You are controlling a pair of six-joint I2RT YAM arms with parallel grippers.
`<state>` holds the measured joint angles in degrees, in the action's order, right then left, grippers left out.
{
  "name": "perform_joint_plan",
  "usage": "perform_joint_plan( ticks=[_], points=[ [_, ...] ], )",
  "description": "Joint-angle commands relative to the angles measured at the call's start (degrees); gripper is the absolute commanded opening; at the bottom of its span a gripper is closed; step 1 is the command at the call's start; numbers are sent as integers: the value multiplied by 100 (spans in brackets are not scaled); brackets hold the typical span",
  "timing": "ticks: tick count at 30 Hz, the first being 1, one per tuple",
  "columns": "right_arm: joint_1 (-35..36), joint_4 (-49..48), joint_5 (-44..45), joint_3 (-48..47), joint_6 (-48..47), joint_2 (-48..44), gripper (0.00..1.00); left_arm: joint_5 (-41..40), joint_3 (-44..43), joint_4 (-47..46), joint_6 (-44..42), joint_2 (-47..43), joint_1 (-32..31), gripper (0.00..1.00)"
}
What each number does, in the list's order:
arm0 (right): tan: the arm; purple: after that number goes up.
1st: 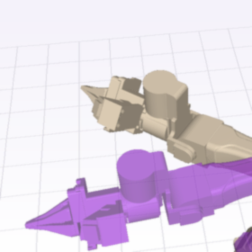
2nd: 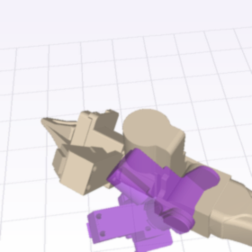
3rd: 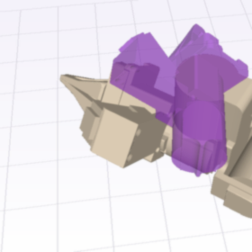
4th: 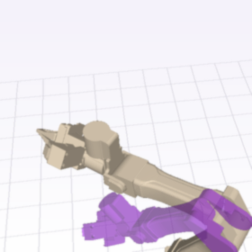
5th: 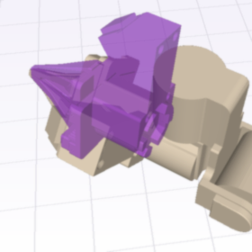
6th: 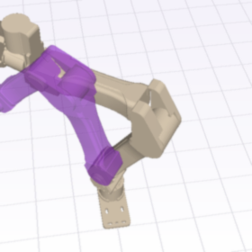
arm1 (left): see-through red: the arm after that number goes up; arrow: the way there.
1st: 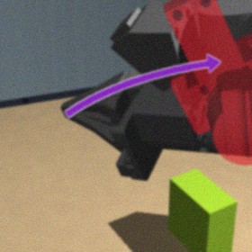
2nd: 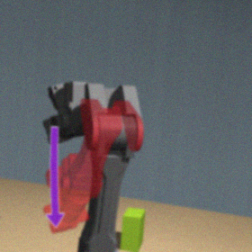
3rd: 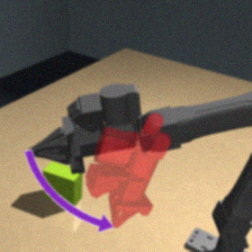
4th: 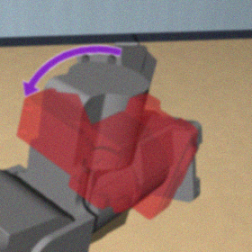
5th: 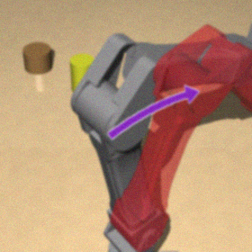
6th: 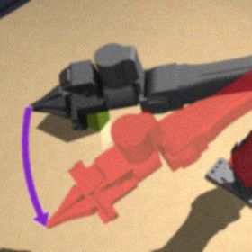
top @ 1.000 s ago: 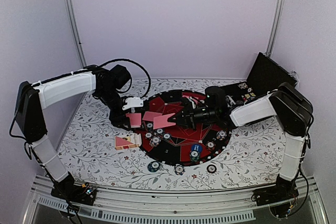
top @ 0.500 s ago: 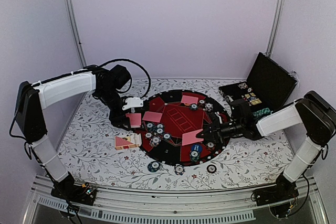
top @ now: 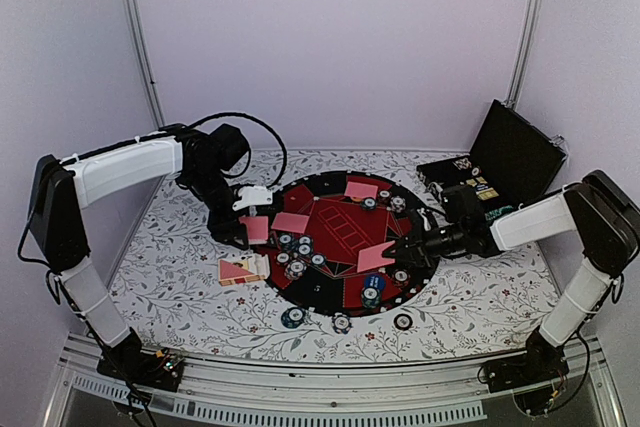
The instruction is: Distribute texas hold em gaming equipment
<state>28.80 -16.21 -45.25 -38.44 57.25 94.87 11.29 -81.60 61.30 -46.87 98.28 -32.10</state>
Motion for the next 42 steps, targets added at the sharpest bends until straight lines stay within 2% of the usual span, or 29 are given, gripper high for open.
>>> perform_joint_plan(
  ticks=[1,9,12,16,22,25,28,34,42],
  points=[
    [164,427,190,-488,-362,372,4,53,-100,78,20,7,-39,20],
    [257,1578,853,-882,-889,346,18,57,-119,112,4,-17,-41,19],
    [268,1994,942,-981,-1048,208,30,75,-134,115,11,12,-42,19],
    [268,2552,1212,-1177,-1219,18,40,99,-150,120,29,36,-49,19],
    [256,3542,1855,-1564,-1590,-367,47,80,-137,137,21,27,-51,19],
    [241,3674,1957,-1730,-1616,-571,52,100,-145,130,29,27,-51,19],
    [269,3183,1528,-1736,-1439,-677,61,91,-152,119,33,36,-58,19],
    [797,1206,421,-1958,-465,-236,74,71,-172,67,81,36,-69,19],
    [1660,58,-90,-3098,362,1277,77,72,-197,25,132,38,-69,19]
  ],
)
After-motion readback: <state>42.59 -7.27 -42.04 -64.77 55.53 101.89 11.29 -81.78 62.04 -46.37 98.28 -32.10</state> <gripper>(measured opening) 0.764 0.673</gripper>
